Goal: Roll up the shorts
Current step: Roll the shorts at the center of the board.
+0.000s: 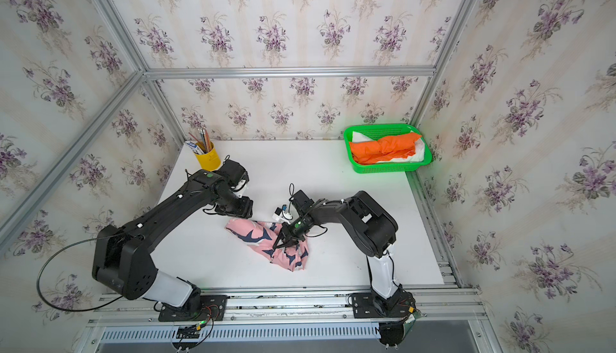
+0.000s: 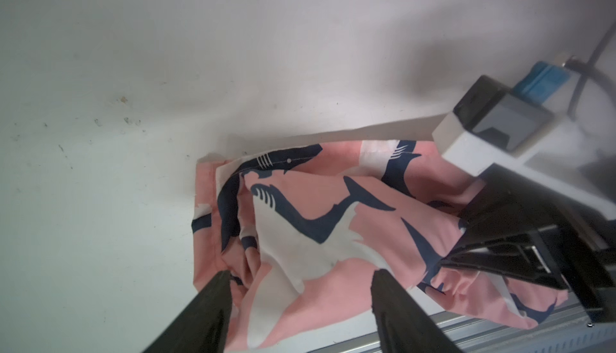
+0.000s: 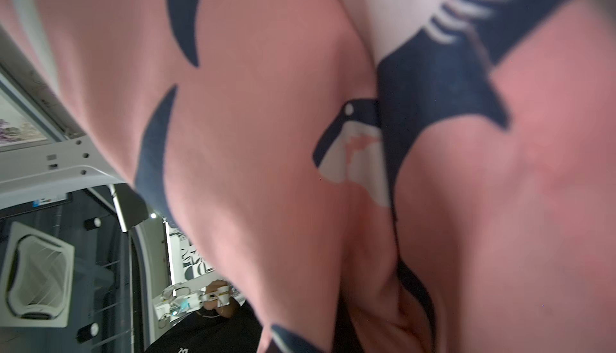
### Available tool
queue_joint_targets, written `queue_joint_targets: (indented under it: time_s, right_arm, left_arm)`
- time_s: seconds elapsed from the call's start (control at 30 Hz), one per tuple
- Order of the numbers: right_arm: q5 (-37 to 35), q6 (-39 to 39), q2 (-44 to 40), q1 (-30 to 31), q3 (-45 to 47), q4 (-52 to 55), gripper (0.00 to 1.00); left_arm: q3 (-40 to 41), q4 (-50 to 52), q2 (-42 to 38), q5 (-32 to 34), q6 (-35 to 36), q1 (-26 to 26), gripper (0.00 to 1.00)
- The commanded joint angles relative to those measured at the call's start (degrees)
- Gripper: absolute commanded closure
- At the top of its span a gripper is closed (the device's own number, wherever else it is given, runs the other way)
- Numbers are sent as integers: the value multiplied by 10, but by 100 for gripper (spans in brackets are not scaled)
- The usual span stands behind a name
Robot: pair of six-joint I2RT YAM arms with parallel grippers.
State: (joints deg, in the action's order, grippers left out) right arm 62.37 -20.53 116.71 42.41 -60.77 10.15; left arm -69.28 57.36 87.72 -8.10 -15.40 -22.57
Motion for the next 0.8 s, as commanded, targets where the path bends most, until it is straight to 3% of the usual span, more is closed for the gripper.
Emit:
queue_joint_targets:
  time_s: [0.0,0.07,0.13,0.2,0.27,0.4,0.43,0.57,0.77]
  right_arm:
    - [-32,27,14,-8,-6,16,79]
    - [-48,34,2,-9,-4,27,72]
    - [-73,32,-28,-10,4,32,67]
    - [-114,32,-72,-9,14,51,60]
    - [-146,33,-119,-9,29,71,54]
    - [-198,37,-197,-12,73,99,52]
    - [-202,37,-208,-14,83,99,57]
    - [-233,35,-214,-31,124,78,98]
    - [-328,27,-180,-41,156,63,100]
  left_arm:
    - [16,-6,21,-2,-13,0,26]
    - [30,-27,42,-21,-20,0,25]
    - [47,-50,58,-32,-24,0,32]
    - [60,-68,76,-9,-27,0,59]
    - [63,-77,97,20,-27,2,77]
    - [47,-81,146,38,-17,5,88]
    - [42,-80,155,42,-13,5,89]
    - [23,-73,199,60,-3,6,89]
    - [9,-73,218,70,14,4,83]
